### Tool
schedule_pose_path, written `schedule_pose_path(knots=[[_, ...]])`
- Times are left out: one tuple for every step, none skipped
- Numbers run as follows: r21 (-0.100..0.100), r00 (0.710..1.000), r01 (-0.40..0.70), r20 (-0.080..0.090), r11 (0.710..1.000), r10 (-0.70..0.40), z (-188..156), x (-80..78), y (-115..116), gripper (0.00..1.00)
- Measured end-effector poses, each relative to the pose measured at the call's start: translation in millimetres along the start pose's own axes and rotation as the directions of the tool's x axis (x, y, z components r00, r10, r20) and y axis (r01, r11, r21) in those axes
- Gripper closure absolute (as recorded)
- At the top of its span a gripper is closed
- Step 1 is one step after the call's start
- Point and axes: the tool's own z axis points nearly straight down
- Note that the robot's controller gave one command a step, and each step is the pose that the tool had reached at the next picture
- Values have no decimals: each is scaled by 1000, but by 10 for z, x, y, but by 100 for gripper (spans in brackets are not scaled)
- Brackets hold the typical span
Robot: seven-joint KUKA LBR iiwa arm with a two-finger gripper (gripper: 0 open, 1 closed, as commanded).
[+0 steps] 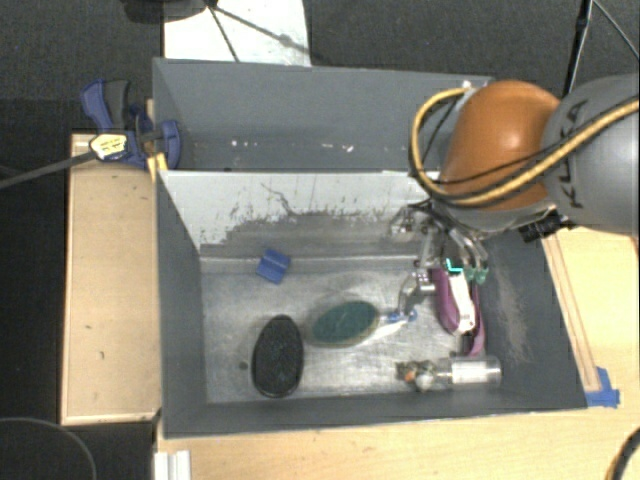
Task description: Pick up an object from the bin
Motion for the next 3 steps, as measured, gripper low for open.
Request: schedule_pose_path(knots=[[1,989,150,14,989,-150,1042,377,231,0],[2,989,147,23,989,-147,1004,344,229,100],[2,983,181,15,984,-181,-659,401,467,100]])
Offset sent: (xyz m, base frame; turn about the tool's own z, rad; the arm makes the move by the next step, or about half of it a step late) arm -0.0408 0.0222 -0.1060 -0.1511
